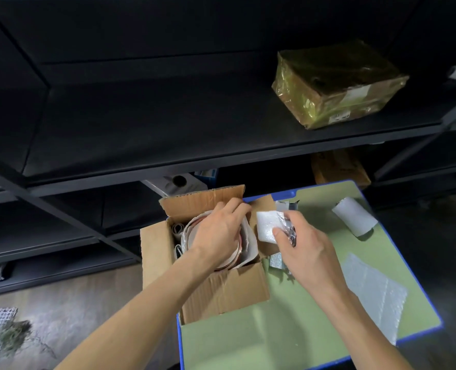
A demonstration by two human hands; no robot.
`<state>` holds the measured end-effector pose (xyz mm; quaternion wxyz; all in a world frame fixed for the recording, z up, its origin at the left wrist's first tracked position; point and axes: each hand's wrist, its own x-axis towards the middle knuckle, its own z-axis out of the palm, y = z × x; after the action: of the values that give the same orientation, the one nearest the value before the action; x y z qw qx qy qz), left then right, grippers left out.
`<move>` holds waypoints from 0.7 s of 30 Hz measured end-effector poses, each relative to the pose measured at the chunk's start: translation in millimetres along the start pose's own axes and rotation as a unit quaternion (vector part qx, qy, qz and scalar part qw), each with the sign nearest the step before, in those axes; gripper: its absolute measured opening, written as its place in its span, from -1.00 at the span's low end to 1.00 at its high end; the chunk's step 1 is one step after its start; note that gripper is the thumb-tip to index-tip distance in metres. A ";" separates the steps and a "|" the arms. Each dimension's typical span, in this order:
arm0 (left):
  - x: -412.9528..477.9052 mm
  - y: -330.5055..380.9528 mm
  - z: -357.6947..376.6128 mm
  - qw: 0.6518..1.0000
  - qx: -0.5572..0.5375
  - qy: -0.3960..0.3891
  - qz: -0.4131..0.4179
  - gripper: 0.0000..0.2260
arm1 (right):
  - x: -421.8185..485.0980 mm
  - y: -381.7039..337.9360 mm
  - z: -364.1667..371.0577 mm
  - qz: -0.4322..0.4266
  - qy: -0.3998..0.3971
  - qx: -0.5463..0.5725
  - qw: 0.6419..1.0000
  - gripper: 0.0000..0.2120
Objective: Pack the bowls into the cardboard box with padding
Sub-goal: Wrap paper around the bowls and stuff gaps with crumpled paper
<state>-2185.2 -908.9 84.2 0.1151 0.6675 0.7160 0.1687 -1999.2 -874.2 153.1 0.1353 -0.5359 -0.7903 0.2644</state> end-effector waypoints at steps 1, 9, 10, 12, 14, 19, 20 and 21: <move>1.5 -0.2 1.7 1.000 0.003 0.008 0.002 -0.56 | 1.0 -1.0 1.8 -0.003 0.002 -0.004 1.000 -0.73; -14.0 -18.9 13.1 0.998 -0.041 0.044 0.005 -0.84 | 12.7 -10.5 4.8 -0.015 -0.003 -0.043 0.999 -0.73; -17.4 -20.0 12.6 0.997 -0.054 0.047 0.008 -0.81 | 14.0 -11.6 5.2 -0.019 -0.003 -0.047 0.999 -0.72; -22.6 -21.7 12.0 0.996 -0.073 0.048 0.009 -0.79 | 16.2 -14.2 7.7 -0.034 0.002 -0.058 0.998 -0.71; -25.3 -22.6 13.0 0.994 -0.092 0.052 0.008 -0.82 | 20.1 -16.2 14.9 -0.055 0.012 -0.071 0.996 -0.73; -25.3 -23.5 20.0 0.992 -0.109 0.070 -0.004 -0.84 | 36.4 -21.6 47.7 -0.155 0.032 -0.168 0.973 -0.82; -25.6 -22.6 20.6 0.991 -0.112 0.074 -0.009 -0.87 | 39.4 -22.3 55.3 -0.176 0.033 -0.193 0.965 -0.84; -26.0 -21.1 20.8 0.990 -0.114 0.083 -0.014 -0.90 | 42.0 -23.8 61.4 -0.189 0.032 -0.215 0.957 -0.84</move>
<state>-2194.4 -934.0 55.2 0.1330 0.6238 0.7085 0.3019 -2064.5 -859.2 113.1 0.0895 -0.4010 -0.9108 0.0404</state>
